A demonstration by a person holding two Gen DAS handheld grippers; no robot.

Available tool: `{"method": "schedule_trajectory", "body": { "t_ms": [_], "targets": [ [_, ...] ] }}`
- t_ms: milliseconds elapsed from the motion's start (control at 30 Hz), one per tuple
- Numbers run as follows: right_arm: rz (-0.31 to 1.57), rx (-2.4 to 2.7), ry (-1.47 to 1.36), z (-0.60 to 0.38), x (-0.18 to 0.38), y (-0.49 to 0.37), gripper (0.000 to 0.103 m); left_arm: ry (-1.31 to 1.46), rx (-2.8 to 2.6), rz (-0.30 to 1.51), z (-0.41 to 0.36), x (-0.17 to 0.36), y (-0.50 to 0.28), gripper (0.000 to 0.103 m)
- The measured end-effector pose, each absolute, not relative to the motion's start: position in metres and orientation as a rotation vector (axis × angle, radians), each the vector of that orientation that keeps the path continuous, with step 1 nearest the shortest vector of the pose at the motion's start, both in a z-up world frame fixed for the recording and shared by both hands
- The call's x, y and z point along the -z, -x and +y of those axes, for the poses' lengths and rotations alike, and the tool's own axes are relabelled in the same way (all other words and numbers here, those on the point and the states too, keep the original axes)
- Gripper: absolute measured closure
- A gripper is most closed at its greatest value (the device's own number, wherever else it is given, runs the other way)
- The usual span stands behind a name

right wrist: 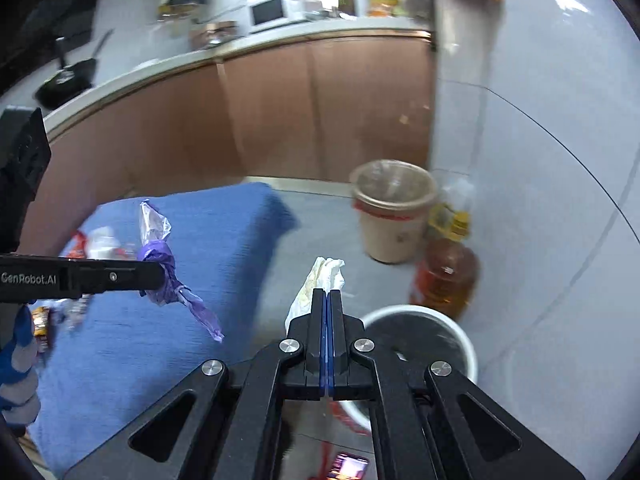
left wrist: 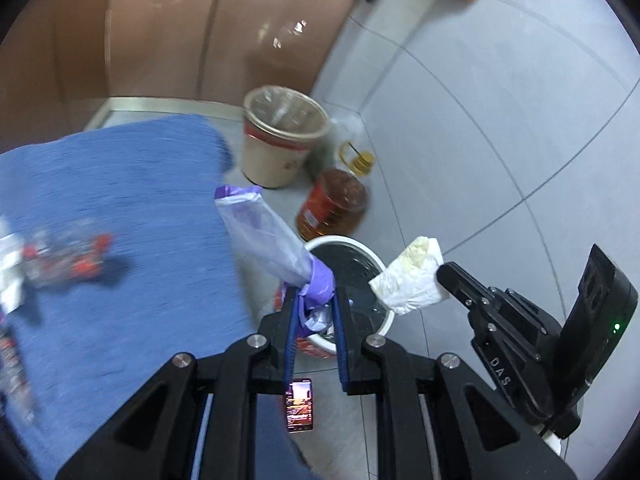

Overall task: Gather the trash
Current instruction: 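Carry both items over the bin and open both tools to drop them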

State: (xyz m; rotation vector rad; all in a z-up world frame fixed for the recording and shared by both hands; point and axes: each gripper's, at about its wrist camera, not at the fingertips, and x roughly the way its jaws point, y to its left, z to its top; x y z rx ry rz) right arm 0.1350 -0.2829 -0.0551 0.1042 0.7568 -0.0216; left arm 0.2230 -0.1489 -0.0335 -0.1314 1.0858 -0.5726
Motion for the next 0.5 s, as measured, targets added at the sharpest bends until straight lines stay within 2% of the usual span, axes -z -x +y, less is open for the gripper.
{"method": "schedule_trajectory", "body": {
  "t_ms": [267,500],
  "targets": [
    [0.827,0.126,-0.162,-0.331,0.114,-0.160,0.103,0.046,0.609,1.155,-0.228,0.086,-0.257,0.087],
    [0.892,0.171,-0.189,-0.355,0.158,-0.177,0.102,0.040,0.622,1.215,-0.261,0.126,-0.273,0.086]
  ]
}}
